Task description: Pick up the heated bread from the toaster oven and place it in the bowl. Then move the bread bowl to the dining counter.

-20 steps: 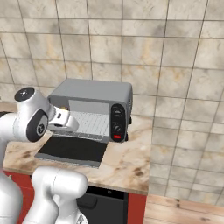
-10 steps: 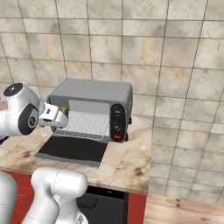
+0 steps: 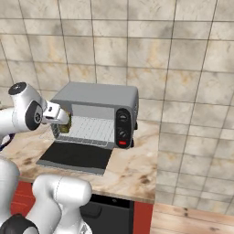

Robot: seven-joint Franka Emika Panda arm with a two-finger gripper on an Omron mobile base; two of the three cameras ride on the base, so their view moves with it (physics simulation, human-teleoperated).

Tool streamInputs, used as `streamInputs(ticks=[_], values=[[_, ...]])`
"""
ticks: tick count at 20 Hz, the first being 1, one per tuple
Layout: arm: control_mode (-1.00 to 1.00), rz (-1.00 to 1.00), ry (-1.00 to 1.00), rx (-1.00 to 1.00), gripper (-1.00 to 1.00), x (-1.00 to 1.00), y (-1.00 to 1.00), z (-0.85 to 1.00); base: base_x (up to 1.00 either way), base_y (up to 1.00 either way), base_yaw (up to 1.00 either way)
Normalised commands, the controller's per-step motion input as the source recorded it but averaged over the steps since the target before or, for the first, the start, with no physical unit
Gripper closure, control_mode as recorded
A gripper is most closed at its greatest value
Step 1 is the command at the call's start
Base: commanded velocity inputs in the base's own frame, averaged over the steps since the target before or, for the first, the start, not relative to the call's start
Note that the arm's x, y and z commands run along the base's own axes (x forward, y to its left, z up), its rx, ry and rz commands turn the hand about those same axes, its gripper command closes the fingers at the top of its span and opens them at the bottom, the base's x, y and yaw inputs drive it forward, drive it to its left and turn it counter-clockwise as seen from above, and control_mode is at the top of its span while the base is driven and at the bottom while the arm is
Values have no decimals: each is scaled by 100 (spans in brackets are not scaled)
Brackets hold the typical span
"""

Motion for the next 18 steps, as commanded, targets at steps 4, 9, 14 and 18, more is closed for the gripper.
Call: streamInputs(ticks=[4,9,14,18], values=[[-100,7,0,1,-100,66,12,-8,0,0,0],[-100,1,0,1,-100,33,-11,-36,0,0,0],[-100,0,0,2,-100,1,0,-38,0,0,0],[-100,0,0,1,-100,0,0,-29,0,0,0]])
